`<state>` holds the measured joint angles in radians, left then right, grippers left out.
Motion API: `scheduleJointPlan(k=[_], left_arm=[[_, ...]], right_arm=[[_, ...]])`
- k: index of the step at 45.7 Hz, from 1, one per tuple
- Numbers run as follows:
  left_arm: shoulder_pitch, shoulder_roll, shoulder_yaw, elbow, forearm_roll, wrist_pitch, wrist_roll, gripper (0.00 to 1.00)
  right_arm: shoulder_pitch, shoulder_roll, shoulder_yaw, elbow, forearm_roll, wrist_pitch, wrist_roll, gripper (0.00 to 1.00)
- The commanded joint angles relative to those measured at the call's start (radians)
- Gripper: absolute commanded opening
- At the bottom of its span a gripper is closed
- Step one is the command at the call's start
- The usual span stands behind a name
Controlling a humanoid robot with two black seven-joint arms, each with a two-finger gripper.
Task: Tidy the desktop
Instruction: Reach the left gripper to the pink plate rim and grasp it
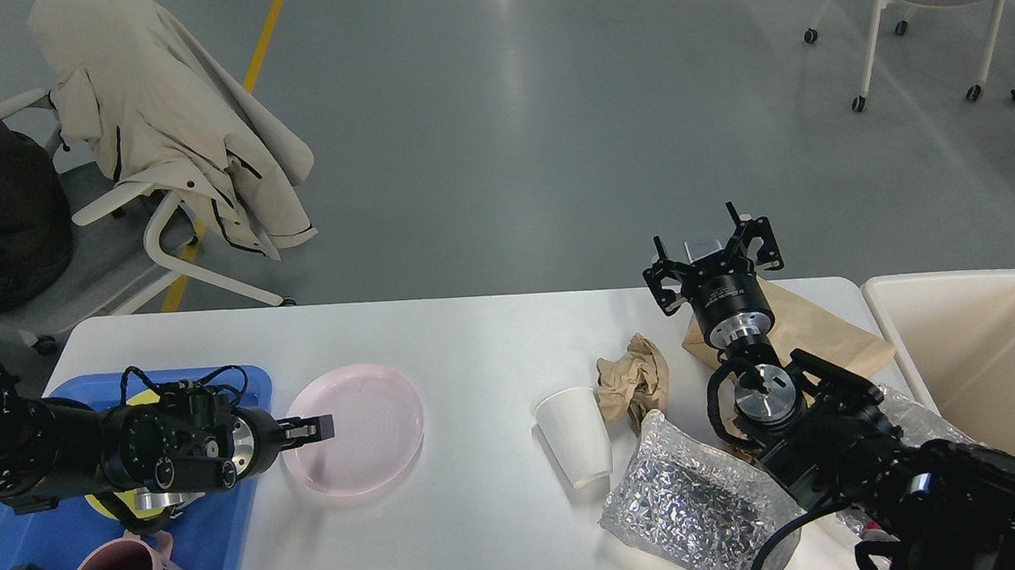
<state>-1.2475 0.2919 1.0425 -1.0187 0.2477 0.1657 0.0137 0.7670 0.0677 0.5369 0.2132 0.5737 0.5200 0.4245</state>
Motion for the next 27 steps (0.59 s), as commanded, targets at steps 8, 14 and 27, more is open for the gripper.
scheduleJointPlan(k=[8, 14, 27], left_arm=[[0.043, 0.001, -0.009, 0.035, 0.001, 0.002, -0.001, 0.77], [0.043, 0.0, -0.022, 0.041, 0.001, 0.0, 0.0, 0.77], [0.057, -0.023, -0.027, 0.063, 0.001, 0.0, 0.017, 0.7]], right_arm=[[0.0, 0.001, 0.0, 0.0, 0.0, 0.0, 0.0, 1.0], [0.0, 0.001, 0.0, 0.0, 0.0, 0.0, -0.001, 1.0], [0.0, 0.0, 0.0, 0.0, 0.0, 0.0, 0.0, 1.0]])
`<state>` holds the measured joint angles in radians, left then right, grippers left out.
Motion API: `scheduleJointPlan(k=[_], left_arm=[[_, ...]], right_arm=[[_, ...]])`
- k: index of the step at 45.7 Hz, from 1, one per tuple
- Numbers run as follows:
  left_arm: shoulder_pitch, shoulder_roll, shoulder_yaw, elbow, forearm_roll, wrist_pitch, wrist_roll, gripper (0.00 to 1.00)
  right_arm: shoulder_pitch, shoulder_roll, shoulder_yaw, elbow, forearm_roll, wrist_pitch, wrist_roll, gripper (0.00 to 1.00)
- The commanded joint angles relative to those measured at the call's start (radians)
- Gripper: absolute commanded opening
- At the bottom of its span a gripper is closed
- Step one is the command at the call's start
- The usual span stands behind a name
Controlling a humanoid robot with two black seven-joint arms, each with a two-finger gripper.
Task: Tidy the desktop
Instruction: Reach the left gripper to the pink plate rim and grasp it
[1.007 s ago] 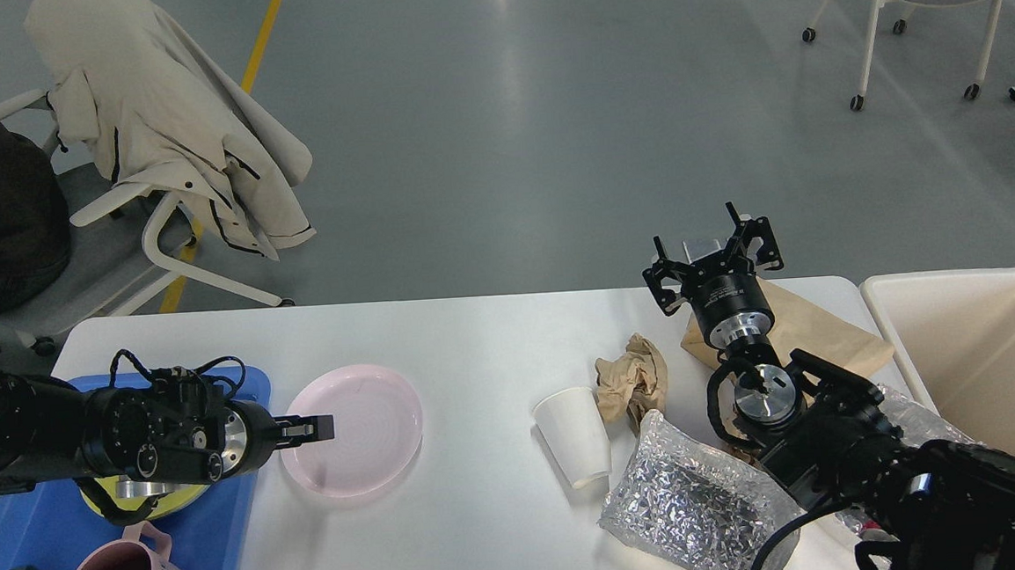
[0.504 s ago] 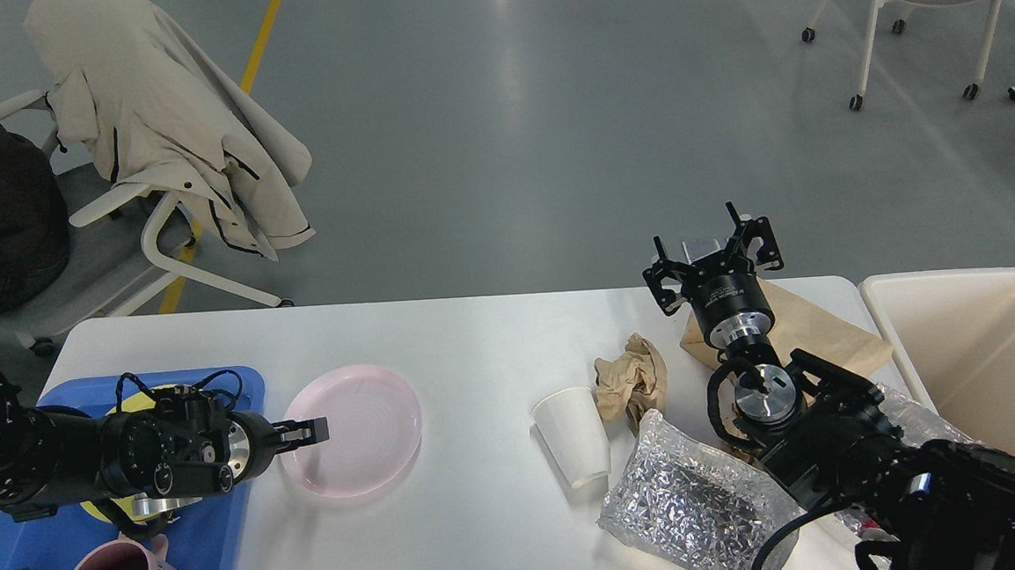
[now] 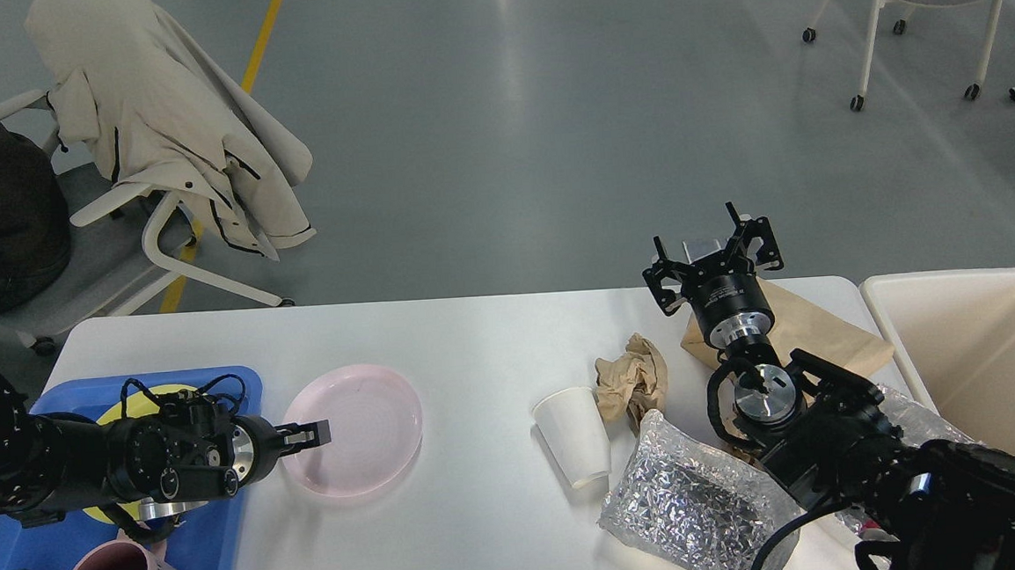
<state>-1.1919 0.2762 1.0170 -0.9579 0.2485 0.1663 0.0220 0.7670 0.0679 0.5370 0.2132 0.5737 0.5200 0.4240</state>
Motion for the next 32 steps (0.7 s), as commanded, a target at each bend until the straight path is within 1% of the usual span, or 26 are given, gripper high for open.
scheduleJointPlan(k=[1, 8, 13, 20, 22, 23, 25, 32], left_arm=[[0.003, -0.009, -0.001, 0.002, 0.0, 0.001, 0.01, 0.68], [0.003, -0.025, -0.001, 0.002, 0.003, 0.001, 0.023, 0.58], [0.003, -0.026, 0.0, 0.002, 0.005, 0.001, 0.024, 0.48], [0.006, -0.026, 0.0, 0.002, 0.009, 0.001, 0.023, 0.45], [0.008, -0.026, 0.0, 0.002, 0.011, -0.001, 0.023, 0.41], [0.009, -0.025, 0.0, 0.002, 0.014, -0.001, 0.023, 0.38], [0.011, -0.025, 0.0, 0.002, 0.015, -0.002, 0.021, 0.35], [0.012, -0.026, 0.0, 0.002, 0.018, -0.002, 0.021, 0.33]], right_arm=[[0.0, 0.001, 0.0, 0.0, 0.0, 0.0, 0.001, 1.0], [0.0, 0.0, 0.0, 0.0, 0.0, 0.0, 0.001, 1.0], [0.0, 0.0, 0.0, 0.0, 0.0, 0.0, 0.001, 1.0], [0.0, 0.0, 0.0, 0.0, 0.0, 0.0, 0.001, 1.0], [0.0, 0.0, 0.0, 0.0, 0.0, 0.0, 0.001, 1.0], [0.0, 0.0, 0.0, 0.0, 0.0, 0.0, -0.001, 1.0], [0.0, 0.001, 0.0, 0.0, 0.0, 0.0, 0.001, 1.0], [0.0, 0.0, 0.0, 0.0, 0.0, 0.0, 0.001, 1.0]])
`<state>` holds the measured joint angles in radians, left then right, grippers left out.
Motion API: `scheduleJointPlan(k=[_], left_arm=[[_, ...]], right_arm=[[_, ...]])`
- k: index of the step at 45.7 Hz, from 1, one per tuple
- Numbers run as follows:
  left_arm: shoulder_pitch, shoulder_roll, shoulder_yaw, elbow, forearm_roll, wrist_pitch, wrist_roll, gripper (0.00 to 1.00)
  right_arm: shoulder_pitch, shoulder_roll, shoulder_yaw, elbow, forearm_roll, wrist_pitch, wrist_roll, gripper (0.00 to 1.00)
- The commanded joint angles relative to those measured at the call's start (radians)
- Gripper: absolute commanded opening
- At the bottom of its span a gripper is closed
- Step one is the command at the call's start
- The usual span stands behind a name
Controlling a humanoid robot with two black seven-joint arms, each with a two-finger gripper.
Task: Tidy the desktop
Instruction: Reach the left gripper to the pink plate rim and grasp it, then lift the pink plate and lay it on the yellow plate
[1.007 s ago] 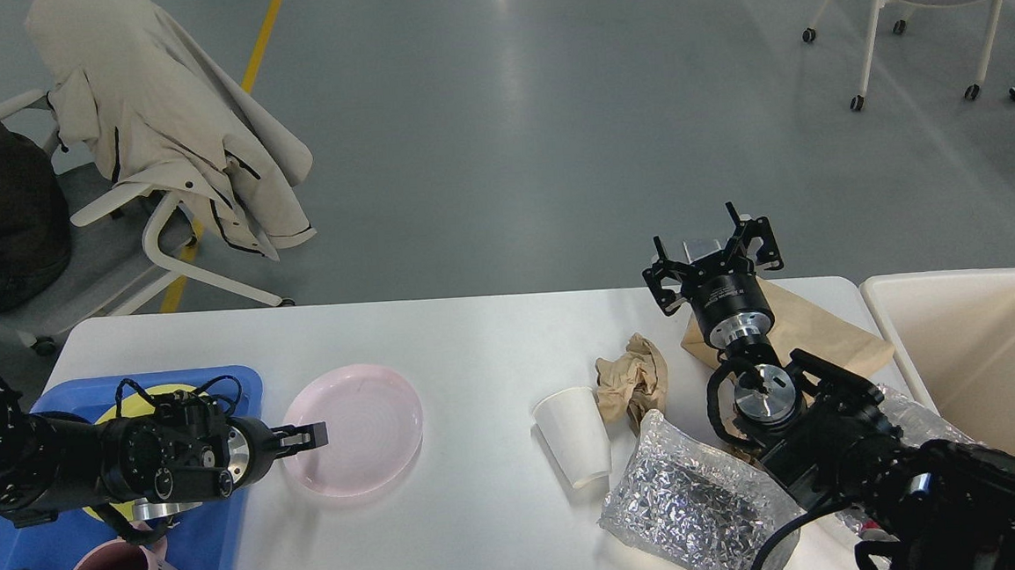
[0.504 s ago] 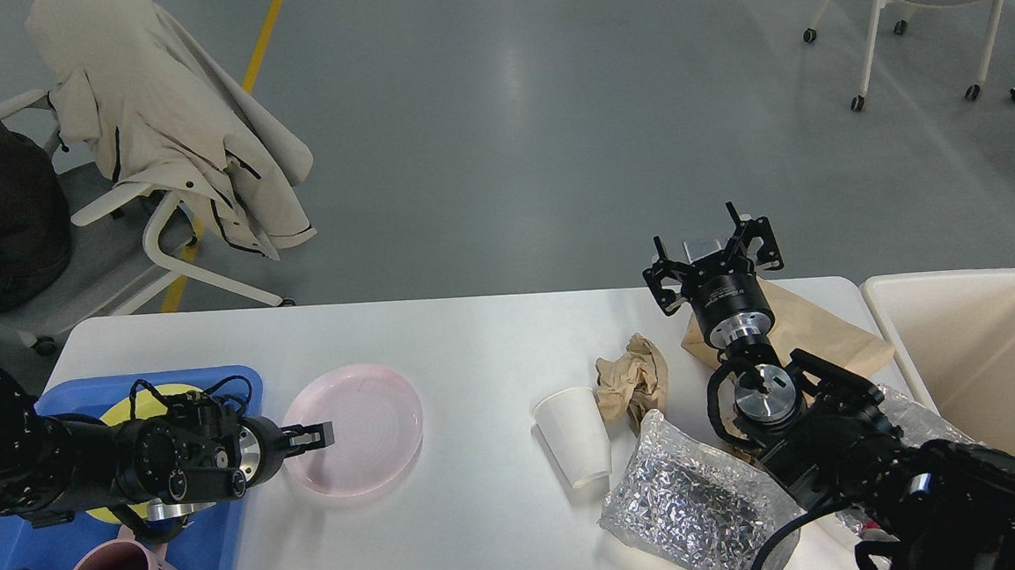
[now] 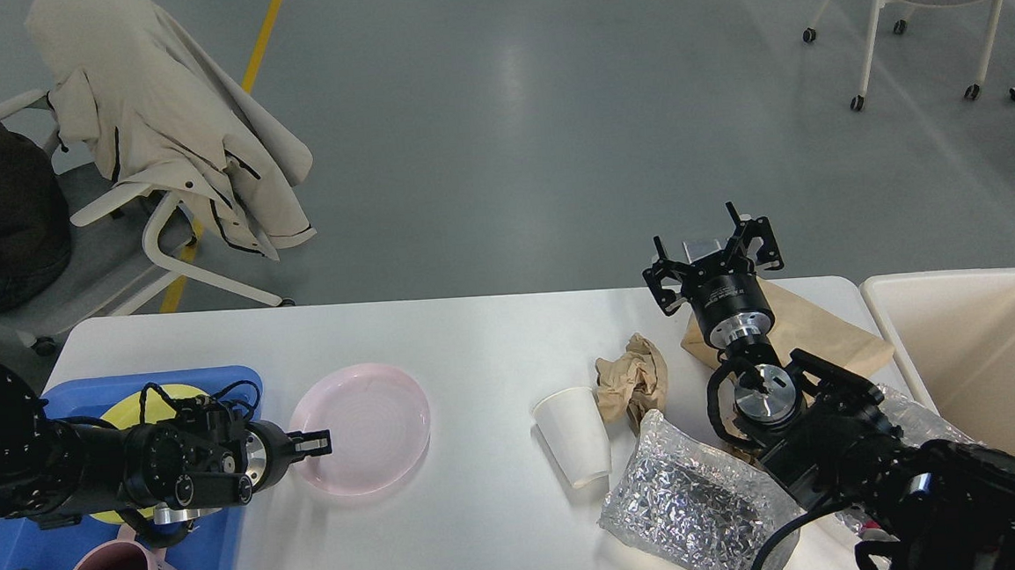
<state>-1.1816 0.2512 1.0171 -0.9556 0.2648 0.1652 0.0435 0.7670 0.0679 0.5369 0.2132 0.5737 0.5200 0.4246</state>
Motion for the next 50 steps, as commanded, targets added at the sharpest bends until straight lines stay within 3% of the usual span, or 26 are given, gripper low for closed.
scheduleJointPlan(k=[1, 8, 21, 31, 42, 50], left_arm=[[0.002, -0.001, 0.0, 0.0, 0.002, -0.001, -0.001, 0.33], [0.002, -0.001, 0.001, -0.002, 0.004, -0.001, -0.001, 0.31], [0.007, -0.003, 0.005, -0.002, 0.005, -0.007, -0.002, 0.02], [-0.024, 0.014, 0.0, -0.046, 0.016, -0.024, -0.011, 0.0], [-0.304, 0.189, 0.015, -0.33, 0.04, -0.09, -0.019, 0.0], [-0.605, 0.411, 0.011, -0.466, 0.07, -0.284, -0.019, 0.0]], right_arm=[[0.0, 0.0, 0.002, 0.0, 0.0, 0.0, 0.0, 1.0], [0.0, 0.0, 0.0, 0.0, 0.0, 0.0, -0.001, 1.0], [0.0, 0.0, 0.0, 0.0, 0.0, 0.0, -0.001, 1.0], [0.0, 0.0, 0.0, 0.0, 0.0, 0.0, -0.001, 1.0], [0.0, 0.001, 0.0, 0.0, 0.0, 0.0, 0.0, 1.0], [0.0, 0.0, 0.0, 0.0, 0.0, 0.0, 0.0, 1.0]])
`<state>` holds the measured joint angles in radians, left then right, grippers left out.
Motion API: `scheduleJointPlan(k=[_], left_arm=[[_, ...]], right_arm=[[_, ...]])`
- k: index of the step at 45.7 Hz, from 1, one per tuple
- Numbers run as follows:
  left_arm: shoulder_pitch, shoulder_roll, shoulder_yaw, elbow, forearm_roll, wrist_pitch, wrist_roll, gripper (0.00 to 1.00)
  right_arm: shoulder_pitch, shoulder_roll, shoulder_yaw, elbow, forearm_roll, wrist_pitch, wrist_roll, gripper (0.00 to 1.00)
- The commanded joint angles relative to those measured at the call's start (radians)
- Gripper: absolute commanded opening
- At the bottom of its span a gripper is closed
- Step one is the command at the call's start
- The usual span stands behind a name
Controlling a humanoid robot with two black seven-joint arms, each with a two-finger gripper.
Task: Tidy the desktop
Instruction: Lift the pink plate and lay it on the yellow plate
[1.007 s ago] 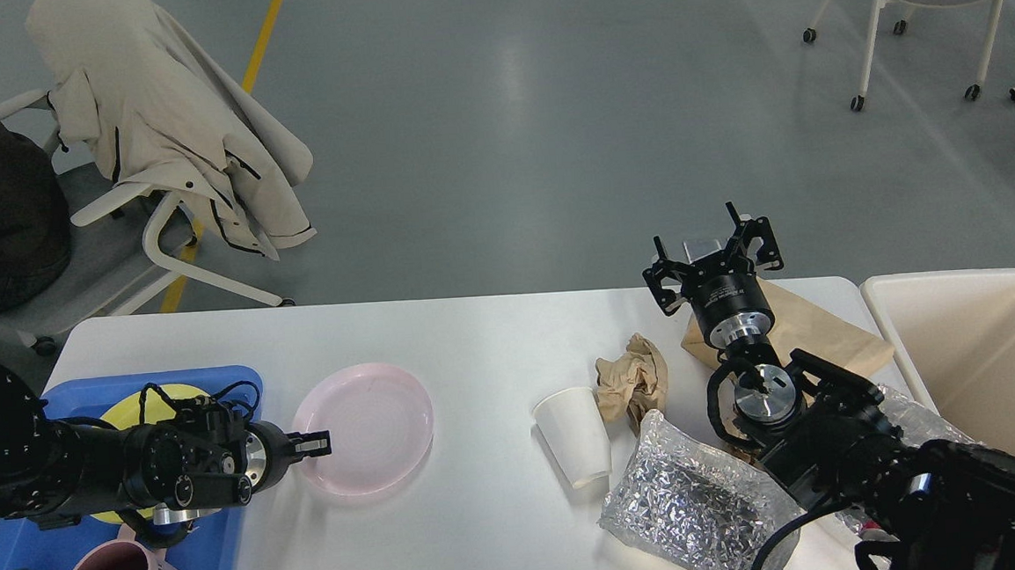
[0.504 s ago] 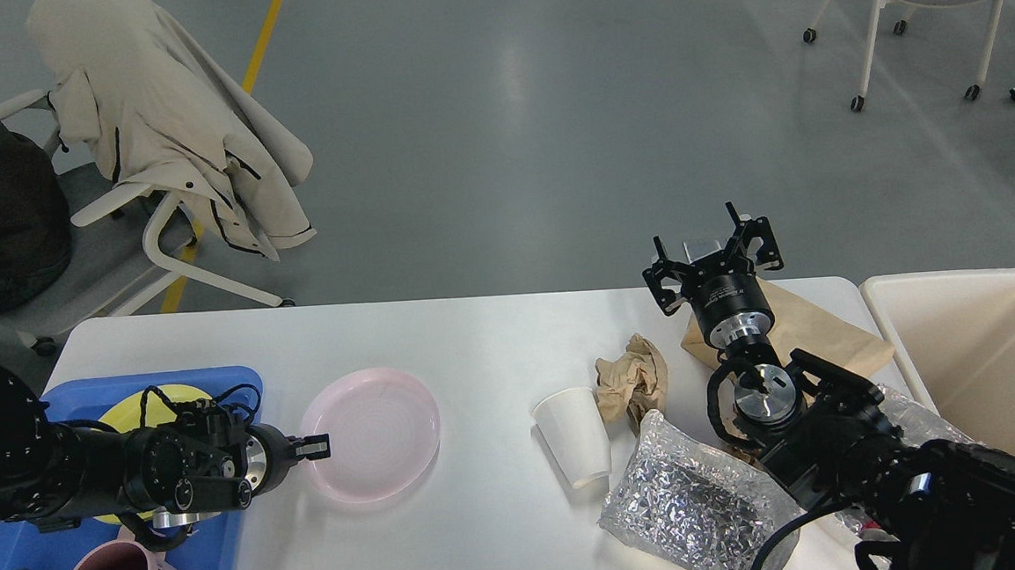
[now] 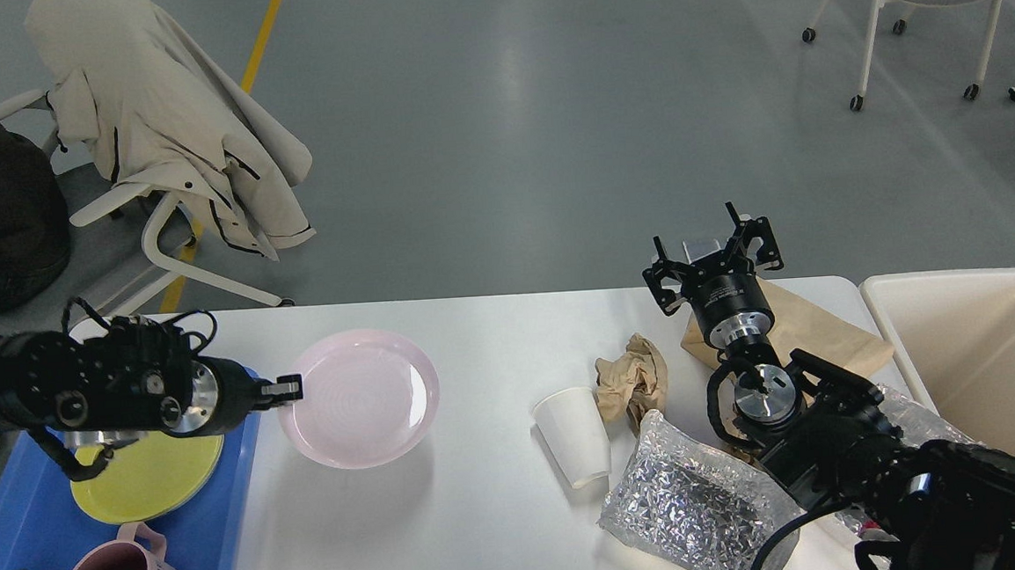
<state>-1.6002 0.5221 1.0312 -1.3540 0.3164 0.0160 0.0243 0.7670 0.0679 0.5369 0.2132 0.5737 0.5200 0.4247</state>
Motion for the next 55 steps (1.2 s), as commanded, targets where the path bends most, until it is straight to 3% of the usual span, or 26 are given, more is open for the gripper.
scheduleJointPlan(k=[1, 8, 12, 23, 28, 36, 49, 52, 55], left_arm=[[-0.217, 0.165, -0.008, -0.066, 0.024, -0.169, 0.0, 0.0], [-0.343, 0.314, -0.016, 0.002, 0.104, -0.367, -0.007, 0.0], [-0.322, 0.364, -0.011, 0.13, 0.211, -0.421, -0.053, 0.0], [0.063, 0.374, -0.017, 0.584, 0.414, -0.421, -0.319, 0.0], [0.27, 0.309, -0.056, 0.751, 0.405, -0.38, -0.38, 0.0], [0.494, 0.24, -0.129, 0.911, 0.405, -0.337, -0.389, 0.0], [0.611, 0.134, -0.178, 0.96, 0.401, -0.266, -0.345, 0.01], [0.618, 0.124, -0.195, 0.96, 0.403, -0.265, -0.342, 0.03], [0.626, 0.113, -0.209, 0.96, 0.403, -0.261, -0.34, 0.15]], right_arm=[[0.0, 0.0, 0.002, 0.0, 0.0, 0.0, -0.001, 1.0], [0.0, 0.0, 0.0, 0.0, 0.0, 0.0, 0.0, 1.0], [0.0, 0.0, 0.0, 0.0, 0.0, 0.0, 0.0, 1.0], [0.0, 0.0, 0.0, 0.0, 0.0, 0.0, 0.0, 1.0], [0.0, 0.001, 0.0, 0.0, 0.0, 0.0, 0.0, 1.0], [0.0, 0.0, 0.0, 0.0, 0.0, 0.0, 0.0, 1.0], [0.0, 0.0, 0.0, 0.0, 0.0, 0.0, 0.0, 1.0], [0.0, 0.0, 0.0, 0.0, 0.0, 0.0, -0.001, 1.0], [0.0, 0.001, 0.0, 0.0, 0.0, 0.0, 0.0, 1.0]])
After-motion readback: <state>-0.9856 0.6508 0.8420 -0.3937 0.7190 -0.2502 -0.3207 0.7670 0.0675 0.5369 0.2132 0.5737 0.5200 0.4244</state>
